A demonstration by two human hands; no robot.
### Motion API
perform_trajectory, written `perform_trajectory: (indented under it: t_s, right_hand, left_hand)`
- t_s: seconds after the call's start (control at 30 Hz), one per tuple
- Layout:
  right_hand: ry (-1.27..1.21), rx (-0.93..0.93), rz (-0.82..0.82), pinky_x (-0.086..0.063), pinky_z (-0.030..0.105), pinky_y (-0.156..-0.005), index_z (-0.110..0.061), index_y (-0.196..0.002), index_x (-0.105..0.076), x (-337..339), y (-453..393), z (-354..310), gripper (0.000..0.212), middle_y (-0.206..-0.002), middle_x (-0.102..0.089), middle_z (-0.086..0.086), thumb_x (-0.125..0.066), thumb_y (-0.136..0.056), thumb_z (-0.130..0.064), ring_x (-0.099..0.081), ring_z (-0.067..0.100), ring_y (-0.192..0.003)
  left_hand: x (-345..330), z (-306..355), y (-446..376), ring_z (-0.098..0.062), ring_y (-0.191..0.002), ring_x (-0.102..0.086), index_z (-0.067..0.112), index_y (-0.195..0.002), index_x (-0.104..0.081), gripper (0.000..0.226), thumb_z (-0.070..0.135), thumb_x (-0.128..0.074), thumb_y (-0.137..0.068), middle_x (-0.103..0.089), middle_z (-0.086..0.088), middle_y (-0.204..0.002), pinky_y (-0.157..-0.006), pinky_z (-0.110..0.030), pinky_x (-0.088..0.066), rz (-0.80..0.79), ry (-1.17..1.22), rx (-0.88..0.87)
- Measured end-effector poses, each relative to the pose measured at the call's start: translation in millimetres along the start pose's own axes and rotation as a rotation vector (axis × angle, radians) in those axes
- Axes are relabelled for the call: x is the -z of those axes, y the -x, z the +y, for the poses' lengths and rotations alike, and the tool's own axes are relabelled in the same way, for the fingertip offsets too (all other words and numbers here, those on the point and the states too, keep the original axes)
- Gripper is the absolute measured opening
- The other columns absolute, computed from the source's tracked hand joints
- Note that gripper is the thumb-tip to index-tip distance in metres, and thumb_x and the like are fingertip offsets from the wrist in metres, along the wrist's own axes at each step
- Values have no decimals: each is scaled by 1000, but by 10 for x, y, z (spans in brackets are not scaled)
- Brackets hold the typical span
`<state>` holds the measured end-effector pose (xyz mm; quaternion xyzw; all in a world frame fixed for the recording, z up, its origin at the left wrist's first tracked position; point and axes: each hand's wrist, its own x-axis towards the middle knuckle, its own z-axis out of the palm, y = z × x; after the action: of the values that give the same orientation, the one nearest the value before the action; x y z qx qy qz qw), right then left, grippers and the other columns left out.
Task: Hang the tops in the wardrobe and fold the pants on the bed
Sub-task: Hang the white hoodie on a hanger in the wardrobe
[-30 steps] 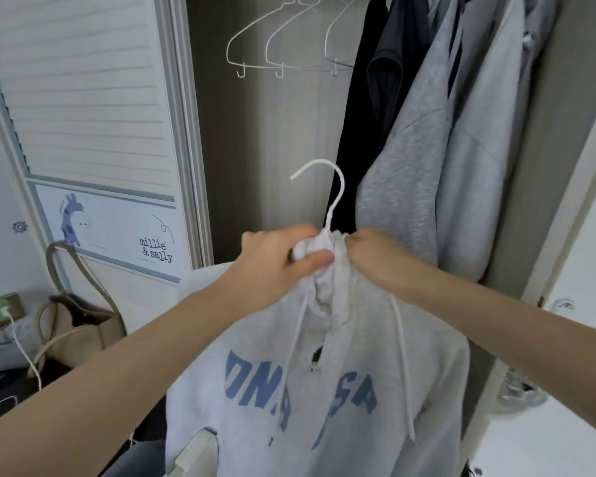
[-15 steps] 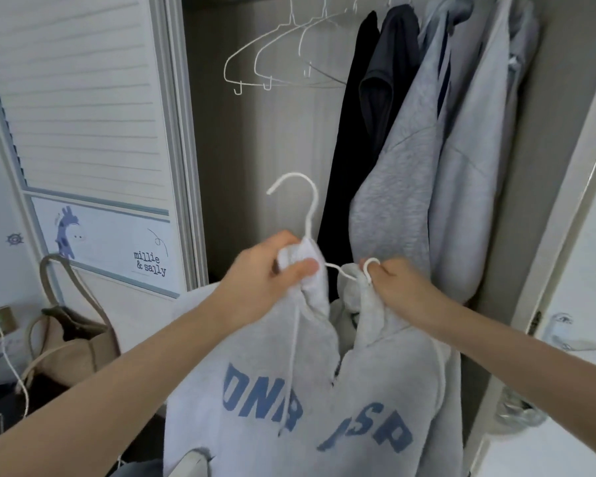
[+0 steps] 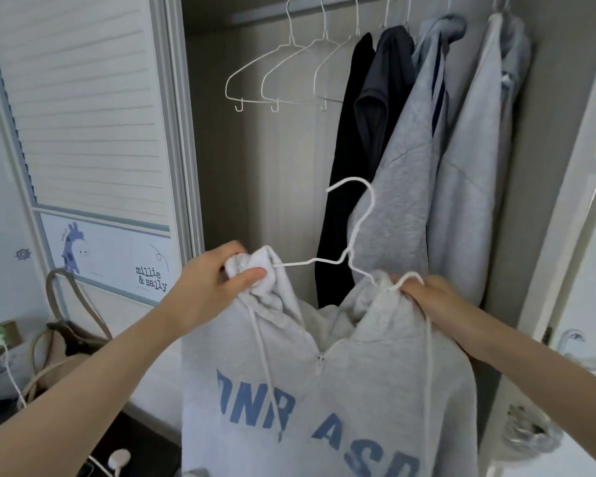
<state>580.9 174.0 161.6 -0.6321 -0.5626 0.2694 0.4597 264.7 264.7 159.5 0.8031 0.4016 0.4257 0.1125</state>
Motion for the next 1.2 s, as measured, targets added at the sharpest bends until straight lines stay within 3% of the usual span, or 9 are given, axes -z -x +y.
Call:
perform_trajectory:
  t_s: [0.13,0.27,0.4,0.5,0.67,0.87,0.93,1.07,1.2]
  right_hand:
    - [630,12,-224,-45,25,-76,-13,-101,-58,234,19,129,39,-99,-63,1,-57,-75,-43,-60,12,-91]
    - [441,161,-417,-31,24,-109,-31,-145,-25,144,66,-64,76,-144,-30,-17,-64,-81,-44,-31,1,-132]
    - [506,283,-340,-45,18,-79,-18,-105,-60,30,-15,112,30,-100,-63,-8,-58,-90,-44,-58,2,-88]
    - [304,270,-361,-40,16,-62,-16,-77,-58,42,41,150,25,-67,-56,-13,-58,-92,-36,-50,-2,-62]
    - [-53,310,-265,-40,19,-65,-18,-70,-56,-66,98,-155,31,-66,-52,-9,-50,-96,-34,-49,4,-66]
    - [-307,246,-134,-38,31,-73,-2,-84,-58,-72,-146,-560,46,-80,-49,4,-55,-91,-47,-47,17,-77]
    - [-348,203,-126,-46,28,-75,7,-91,-61,-39,-269,-695,52,-81,-57,4,-55,-92,-44,-55,13,-77]
    - [-385,222,-146,-48,11,-57,-13,-77,-66,-105,-473,-1030,33,-67,-65,-6,-56,-93,-41,-61,0,-58]
    - [-349,257,-56,-46,17,-56,-15,-82,-65,-391,-737,-1355,31,-69,-66,-5,-50,-97,-38,-63,3,-61]
  left_hand:
    - [-7,-103,61,-14,-69,-61,28,-82,-57,49,75,-58,-67,-65,6,-72,-67,-36,-52,104,-45,76]
    - [-145,22,23,-8,-63,-58,30,-76,-57,29,53,-74,-77,-62,8,-66,-62,-29,-44,137,-67,72]
    - [-46,53,-73,-13,-65,-56,21,-72,-60,27,42,-76,-81,-62,6,-69,-62,-30,-46,166,29,95]
    - [106,102,-148,-14,-53,-41,9,-58,-40,54,46,-59,-92,-44,1,-51,-59,-33,-36,315,60,155]
    - [224,122,-421,-23,-73,-57,19,-68,-54,57,71,-35,-84,-62,0,-68,-84,-44,-44,225,-113,257]
    - [136,303,-875,-24,-119,-52,45,-134,-39,67,80,-32,-78,-56,6,-130,-109,-55,-33,91,-210,225]
    - [32,341,-1041,-25,-125,-51,42,-142,-31,60,63,-48,-88,-51,5,-138,-107,-50,-39,79,-157,134]
    - [-169,344,-1449,-22,-118,-51,30,-149,-33,52,14,-43,-101,-48,-3,-140,-89,-26,-39,86,78,141]
    - [-281,195,-1844,-21,-126,-52,33,-143,-45,49,18,-52,-97,-53,0,-139,-102,-34,-45,26,259,123]
